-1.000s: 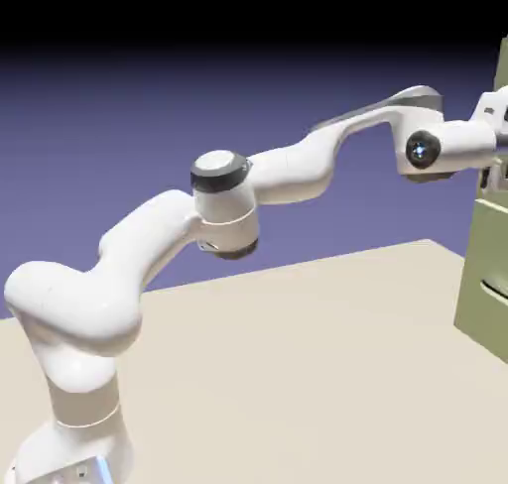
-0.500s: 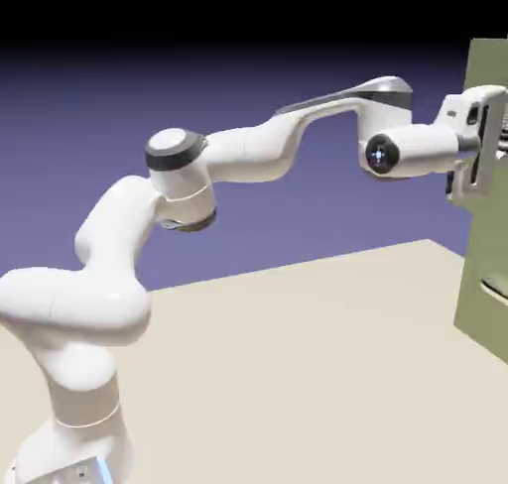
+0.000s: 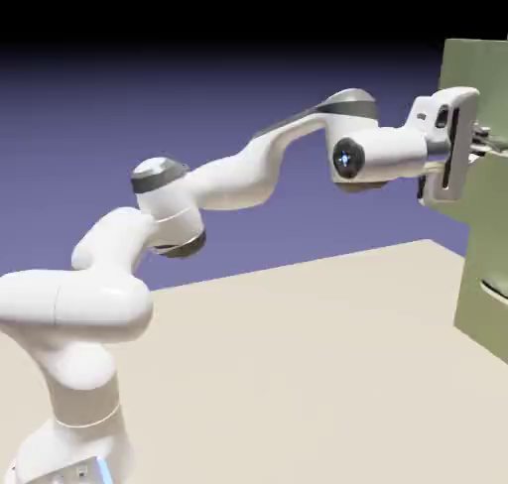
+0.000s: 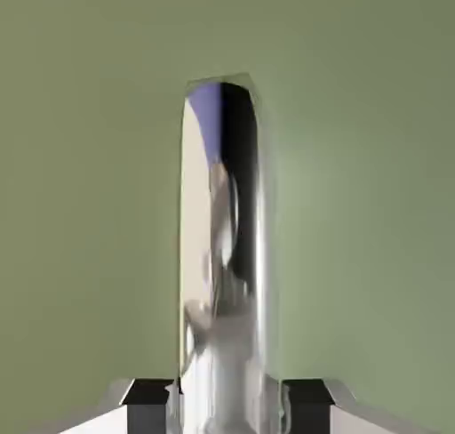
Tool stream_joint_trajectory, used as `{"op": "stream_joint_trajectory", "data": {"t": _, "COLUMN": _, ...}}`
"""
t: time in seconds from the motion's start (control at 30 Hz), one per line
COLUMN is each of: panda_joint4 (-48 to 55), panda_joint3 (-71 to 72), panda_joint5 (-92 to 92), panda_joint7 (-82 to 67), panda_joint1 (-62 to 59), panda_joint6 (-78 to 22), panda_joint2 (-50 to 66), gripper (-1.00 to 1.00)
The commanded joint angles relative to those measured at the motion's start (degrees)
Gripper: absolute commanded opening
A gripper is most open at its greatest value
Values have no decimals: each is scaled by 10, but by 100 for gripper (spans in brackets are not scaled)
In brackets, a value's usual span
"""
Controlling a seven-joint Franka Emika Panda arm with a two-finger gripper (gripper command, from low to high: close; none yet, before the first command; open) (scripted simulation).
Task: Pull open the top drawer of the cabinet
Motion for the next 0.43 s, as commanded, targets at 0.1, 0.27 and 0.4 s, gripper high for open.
{"op": "stream_joint_trajectory", "data": {"t": 0.1, "panda_joint4": -82, "panda_joint3": -17, "panda_joint5": -11, "panda_joint7": -13, "panda_joint1": 52, "panda_joint6": -32, "panda_joint2": -5, "gripper": -100}}
{"op": "stream_joint_trajectory", "data": {"t": 0.27, "panda_joint4": -180, "panda_joint3": -43, "panda_joint5": -31, "panda_joint7": -24, "panda_joint1": 115, "panda_joint6": -67, "panda_joint2": -14, "gripper": -100}}
{"op": "stream_joint_trajectory", "data": {"t": 0.4, "panda_joint4": -222, "panda_joint3": -58, "panda_joint5": -44, "panda_joint7": -28, "panda_joint1": 143, "panda_joint6": -82, "panda_joint2": -20, "gripper": 100}}
